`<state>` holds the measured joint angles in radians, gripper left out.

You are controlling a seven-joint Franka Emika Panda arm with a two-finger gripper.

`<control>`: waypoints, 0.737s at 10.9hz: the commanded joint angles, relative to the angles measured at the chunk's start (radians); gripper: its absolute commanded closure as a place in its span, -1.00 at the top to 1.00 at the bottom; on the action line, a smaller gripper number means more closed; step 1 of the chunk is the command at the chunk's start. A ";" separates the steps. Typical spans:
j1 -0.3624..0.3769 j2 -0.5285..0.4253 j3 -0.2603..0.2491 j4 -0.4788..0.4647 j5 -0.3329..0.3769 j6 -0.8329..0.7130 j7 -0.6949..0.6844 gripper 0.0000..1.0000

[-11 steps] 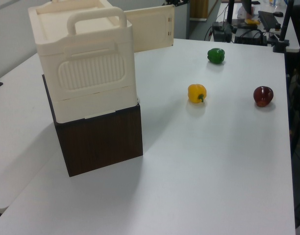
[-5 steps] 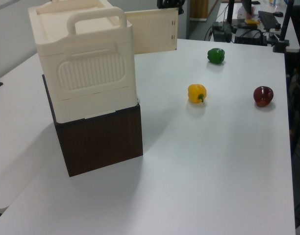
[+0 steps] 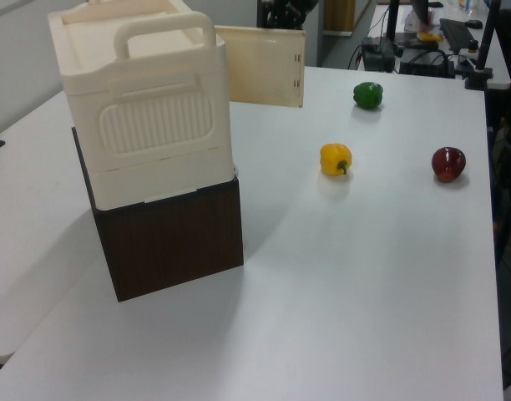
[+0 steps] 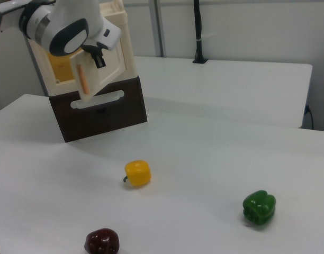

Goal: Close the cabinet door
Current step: 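Push the open door with the gripper, swinging it shut against the cabinet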

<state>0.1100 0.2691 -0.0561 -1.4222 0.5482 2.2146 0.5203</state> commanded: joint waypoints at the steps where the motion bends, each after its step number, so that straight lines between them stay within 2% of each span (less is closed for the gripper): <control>1: 0.022 0.001 0.051 0.006 0.012 -0.010 0.021 -0.80; 3: 0.062 0.010 0.050 0.012 0.004 0.013 0.020 -0.86; 5: 0.095 0.021 0.050 0.016 -0.005 0.058 0.014 -1.00; 8: 0.148 0.039 0.050 0.019 -0.033 0.144 0.012 -1.00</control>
<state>0.2187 0.2886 0.0016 -1.4186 0.5376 2.2901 0.5260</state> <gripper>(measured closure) 0.991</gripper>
